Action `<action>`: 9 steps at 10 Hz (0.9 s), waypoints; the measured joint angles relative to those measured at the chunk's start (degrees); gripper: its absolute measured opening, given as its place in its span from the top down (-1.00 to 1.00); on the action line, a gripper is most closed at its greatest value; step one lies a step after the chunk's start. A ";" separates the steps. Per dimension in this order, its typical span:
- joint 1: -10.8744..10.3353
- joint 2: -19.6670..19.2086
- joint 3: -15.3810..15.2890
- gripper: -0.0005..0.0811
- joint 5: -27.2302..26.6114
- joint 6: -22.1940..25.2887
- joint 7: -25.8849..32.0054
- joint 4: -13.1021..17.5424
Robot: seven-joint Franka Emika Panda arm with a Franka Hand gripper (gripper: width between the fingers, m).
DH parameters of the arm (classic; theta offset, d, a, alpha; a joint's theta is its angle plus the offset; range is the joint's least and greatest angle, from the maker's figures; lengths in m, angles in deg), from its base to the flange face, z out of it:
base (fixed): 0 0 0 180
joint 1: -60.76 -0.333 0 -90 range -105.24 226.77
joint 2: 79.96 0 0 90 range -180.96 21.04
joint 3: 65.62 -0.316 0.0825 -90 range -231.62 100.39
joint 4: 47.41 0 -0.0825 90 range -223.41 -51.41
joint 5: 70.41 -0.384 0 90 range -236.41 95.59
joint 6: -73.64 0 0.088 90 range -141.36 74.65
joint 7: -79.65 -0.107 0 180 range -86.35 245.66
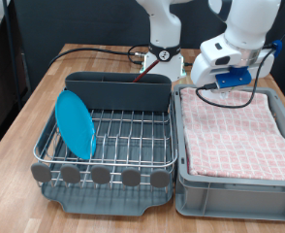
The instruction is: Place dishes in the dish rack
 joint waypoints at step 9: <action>0.28 3.77 3.04 0.81 4.70 -0.19 0.26 3.36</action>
